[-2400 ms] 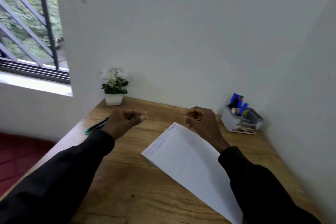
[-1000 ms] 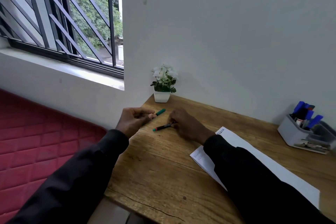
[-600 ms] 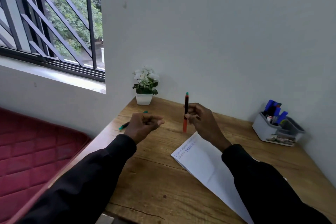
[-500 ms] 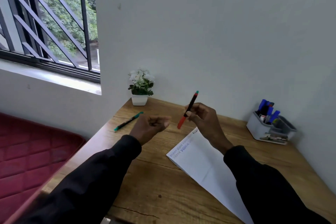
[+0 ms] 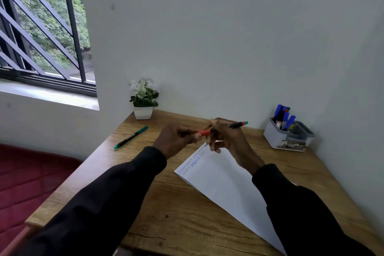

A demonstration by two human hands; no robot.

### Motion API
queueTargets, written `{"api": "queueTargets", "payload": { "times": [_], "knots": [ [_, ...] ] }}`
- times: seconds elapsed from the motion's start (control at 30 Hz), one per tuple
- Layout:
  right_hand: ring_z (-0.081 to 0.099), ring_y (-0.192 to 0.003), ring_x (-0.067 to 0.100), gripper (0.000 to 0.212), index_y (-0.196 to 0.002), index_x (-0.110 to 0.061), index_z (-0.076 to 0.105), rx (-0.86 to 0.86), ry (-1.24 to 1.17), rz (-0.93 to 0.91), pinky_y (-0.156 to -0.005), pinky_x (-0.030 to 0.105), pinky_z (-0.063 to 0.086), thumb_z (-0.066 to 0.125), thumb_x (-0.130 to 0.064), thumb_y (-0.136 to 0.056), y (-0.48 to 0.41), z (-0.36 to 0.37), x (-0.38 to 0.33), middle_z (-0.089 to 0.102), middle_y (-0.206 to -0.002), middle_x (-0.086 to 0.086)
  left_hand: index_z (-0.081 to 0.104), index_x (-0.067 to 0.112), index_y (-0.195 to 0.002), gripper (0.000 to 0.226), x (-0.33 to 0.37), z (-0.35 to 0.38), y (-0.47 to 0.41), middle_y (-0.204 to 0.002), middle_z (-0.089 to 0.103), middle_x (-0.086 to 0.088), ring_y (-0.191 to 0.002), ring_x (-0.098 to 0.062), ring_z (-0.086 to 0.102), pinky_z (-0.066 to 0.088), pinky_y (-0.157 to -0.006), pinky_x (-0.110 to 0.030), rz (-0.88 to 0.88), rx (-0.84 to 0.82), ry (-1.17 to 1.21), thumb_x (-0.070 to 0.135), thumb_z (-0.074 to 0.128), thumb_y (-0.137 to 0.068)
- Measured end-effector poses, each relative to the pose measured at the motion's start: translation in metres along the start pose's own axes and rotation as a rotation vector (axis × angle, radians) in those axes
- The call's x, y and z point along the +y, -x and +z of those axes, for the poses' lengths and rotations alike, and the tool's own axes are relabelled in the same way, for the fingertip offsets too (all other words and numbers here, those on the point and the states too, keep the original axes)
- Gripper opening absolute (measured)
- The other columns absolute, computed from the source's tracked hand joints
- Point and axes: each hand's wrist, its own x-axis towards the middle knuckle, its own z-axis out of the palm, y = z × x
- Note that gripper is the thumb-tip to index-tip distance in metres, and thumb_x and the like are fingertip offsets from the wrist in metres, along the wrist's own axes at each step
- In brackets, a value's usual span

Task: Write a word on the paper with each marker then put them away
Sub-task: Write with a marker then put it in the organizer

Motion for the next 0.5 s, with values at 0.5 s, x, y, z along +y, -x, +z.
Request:
{"api": "queueTargets", "payload": {
  "times": [0.5],
  "knots": [
    [0.073,-0.087,0.034,0.045,-0.122,0.019,0.063,-0.423,0.026,0.157,-0.076,0.031,0.060,0.041,-0.017,-0.109,-0.023,-0.037,-0.009,0.070,-0.106,0.036,0.076,0.006,-0.093,0.010,-0.010,-0.006,-0.021,-0.080,0.075,-0.010,-0.070,-0.015,0.069,0.055,-0.066,-0.016,0.018,-0.111,-0.138,0.007,0.069,-0.086]
  ]
}}
